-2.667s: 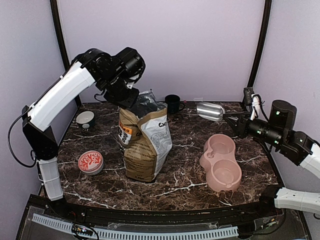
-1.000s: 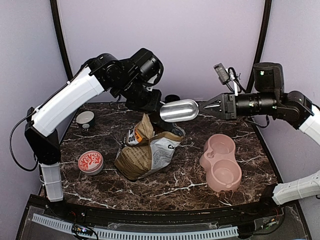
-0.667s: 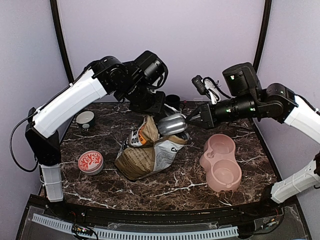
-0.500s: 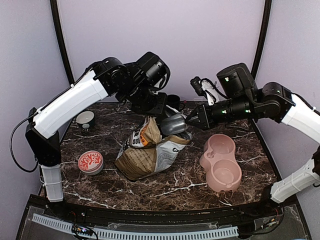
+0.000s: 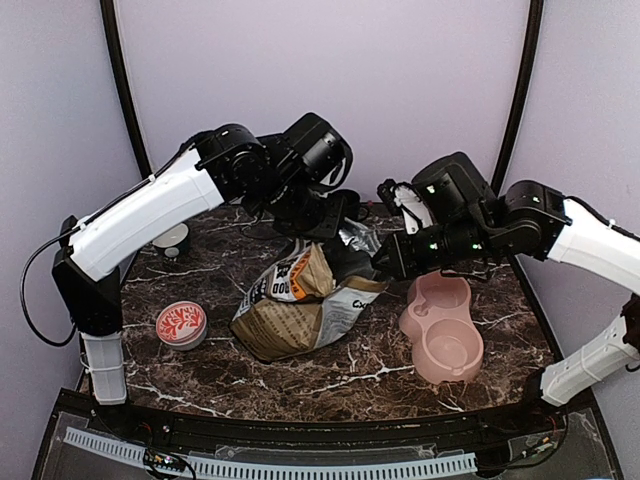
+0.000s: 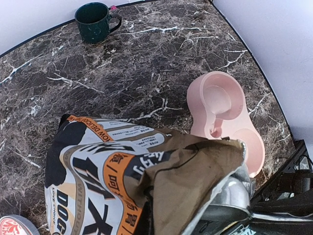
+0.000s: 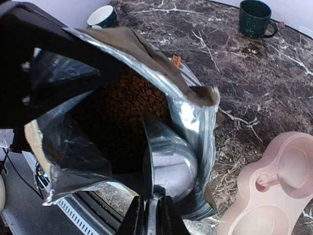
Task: Serve the pet food
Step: Insert the spatula into the pet food bag.
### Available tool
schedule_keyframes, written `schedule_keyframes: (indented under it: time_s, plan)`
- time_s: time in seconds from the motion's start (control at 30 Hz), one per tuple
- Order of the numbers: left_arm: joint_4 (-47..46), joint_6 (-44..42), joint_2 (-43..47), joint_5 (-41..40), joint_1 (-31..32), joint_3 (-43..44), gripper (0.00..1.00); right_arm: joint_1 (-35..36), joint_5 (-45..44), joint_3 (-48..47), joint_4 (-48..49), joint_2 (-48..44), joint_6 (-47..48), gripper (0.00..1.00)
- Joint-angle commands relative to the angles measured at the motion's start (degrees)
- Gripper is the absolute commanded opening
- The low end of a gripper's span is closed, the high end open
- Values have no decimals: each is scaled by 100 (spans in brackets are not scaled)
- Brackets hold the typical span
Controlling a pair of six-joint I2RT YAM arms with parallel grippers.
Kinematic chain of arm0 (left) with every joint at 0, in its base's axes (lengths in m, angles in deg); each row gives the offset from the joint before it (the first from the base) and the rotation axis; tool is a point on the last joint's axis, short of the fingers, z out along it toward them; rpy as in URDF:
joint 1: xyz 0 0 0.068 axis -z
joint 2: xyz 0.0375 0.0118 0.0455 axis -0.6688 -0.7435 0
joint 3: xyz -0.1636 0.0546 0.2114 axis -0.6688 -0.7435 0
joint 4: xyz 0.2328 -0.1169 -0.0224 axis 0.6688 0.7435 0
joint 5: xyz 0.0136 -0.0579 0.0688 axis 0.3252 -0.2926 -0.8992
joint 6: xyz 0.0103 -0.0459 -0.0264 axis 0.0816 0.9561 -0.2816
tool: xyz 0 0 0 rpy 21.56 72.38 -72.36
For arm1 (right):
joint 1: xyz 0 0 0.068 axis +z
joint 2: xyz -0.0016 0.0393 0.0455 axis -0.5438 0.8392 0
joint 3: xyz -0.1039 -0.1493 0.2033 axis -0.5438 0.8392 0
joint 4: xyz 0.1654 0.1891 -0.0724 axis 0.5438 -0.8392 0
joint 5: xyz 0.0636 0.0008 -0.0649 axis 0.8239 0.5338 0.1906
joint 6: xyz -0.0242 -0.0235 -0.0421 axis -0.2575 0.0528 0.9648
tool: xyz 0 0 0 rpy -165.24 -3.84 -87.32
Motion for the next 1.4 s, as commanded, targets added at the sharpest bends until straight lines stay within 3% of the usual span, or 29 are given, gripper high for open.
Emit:
schedule_keyframes:
  time_s: [0.0, 0.23, 0.43, 0.8, 1.37]
  plan:
    - [-792, 79, 190, -84, 38, 20, 0, 20, -602, 191, -275, 44, -245, 0]
    - [-652, 20, 170, -372, 38, 23, 0, 3, -1635, 90, -1216, -126, -490, 0]
    - [-725, -37, 170, -390, 38, 35, 0, -33, -1801, 175, -1420, -140, -572, 0]
    - [-780, -141, 175, -172, 38, -88, 0, -32, -756, 147, -504, 39, -219, 0]
    - [-1052, -89, 405, -34, 51, -536, 0, -145, 173, 349, 529, 630, -20, 0]
